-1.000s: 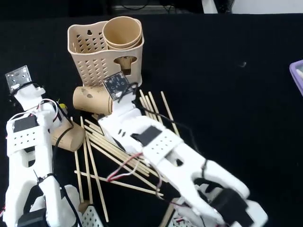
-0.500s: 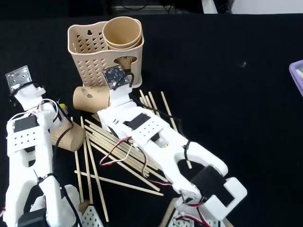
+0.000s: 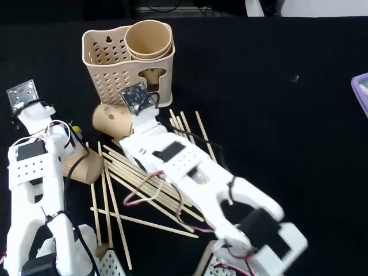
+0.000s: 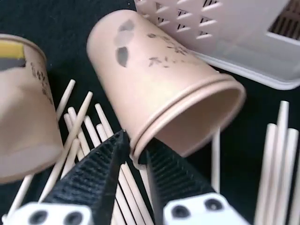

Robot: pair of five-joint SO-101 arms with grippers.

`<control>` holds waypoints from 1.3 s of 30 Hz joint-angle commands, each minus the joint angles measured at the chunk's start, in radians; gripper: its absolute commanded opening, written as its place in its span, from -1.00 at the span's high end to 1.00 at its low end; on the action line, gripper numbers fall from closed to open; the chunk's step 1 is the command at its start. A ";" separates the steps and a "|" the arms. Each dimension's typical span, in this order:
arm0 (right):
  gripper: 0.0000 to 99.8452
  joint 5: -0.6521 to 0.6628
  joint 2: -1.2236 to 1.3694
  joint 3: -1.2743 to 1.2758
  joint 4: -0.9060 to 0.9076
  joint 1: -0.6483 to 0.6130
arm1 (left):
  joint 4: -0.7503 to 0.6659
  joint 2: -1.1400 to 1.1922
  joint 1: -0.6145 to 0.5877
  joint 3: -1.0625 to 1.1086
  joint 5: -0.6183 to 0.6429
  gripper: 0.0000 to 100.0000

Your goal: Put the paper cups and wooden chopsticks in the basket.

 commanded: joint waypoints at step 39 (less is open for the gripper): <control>0.98 0.882 0.042 -1.118 0.445 0.219 | -0.037 0.008 -0.008 0.047 0.006 0.57</control>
